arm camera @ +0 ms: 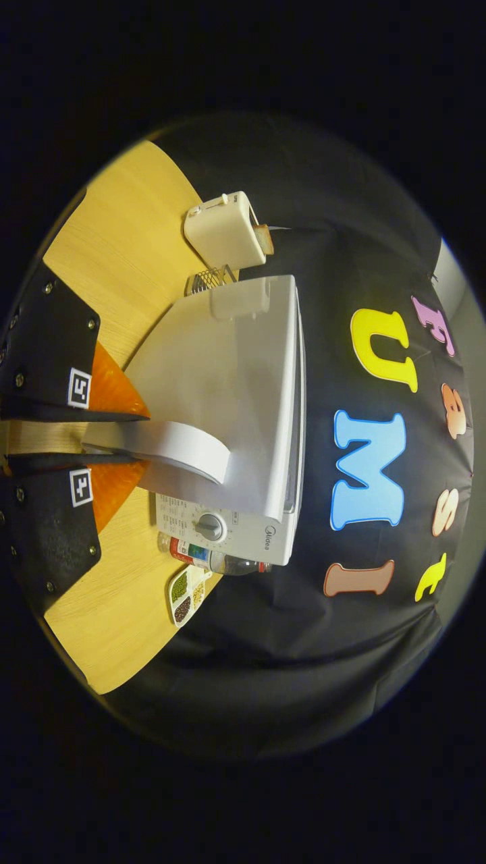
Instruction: Open the microwave, put the food inside, and close the microwave door.
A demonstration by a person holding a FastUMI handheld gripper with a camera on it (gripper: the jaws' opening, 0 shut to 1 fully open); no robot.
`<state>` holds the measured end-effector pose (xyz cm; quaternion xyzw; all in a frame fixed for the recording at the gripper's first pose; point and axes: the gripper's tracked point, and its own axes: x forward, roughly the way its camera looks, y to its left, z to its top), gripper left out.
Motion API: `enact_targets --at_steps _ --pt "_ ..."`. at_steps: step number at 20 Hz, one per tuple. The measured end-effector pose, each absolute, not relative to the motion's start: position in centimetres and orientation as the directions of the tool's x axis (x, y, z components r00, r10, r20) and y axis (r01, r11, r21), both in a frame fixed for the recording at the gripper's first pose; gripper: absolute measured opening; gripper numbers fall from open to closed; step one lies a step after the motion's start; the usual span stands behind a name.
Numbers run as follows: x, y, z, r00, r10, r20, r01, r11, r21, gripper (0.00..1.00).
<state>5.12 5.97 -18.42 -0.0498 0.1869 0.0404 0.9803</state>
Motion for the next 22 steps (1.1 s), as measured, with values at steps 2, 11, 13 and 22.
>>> enact_targets --at_steps 2,11,13,22 --pt "3.5 7.2 -18.5 0.924 0.065 -0.376 -0.110 0.989 -0.100 0.21" --pt "-2.6 14.0 -18.9 0.912 0.129 -0.389 -0.191 0.974 -0.125 0.26" --pt "-3.6 15.7 -19.0 0.909 0.145 -0.390 -0.209 0.970 -0.126 0.26" --pt "-7.2 24.0 -19.2 0.893 0.217 -0.395 -0.286 0.950 -0.126 0.26"
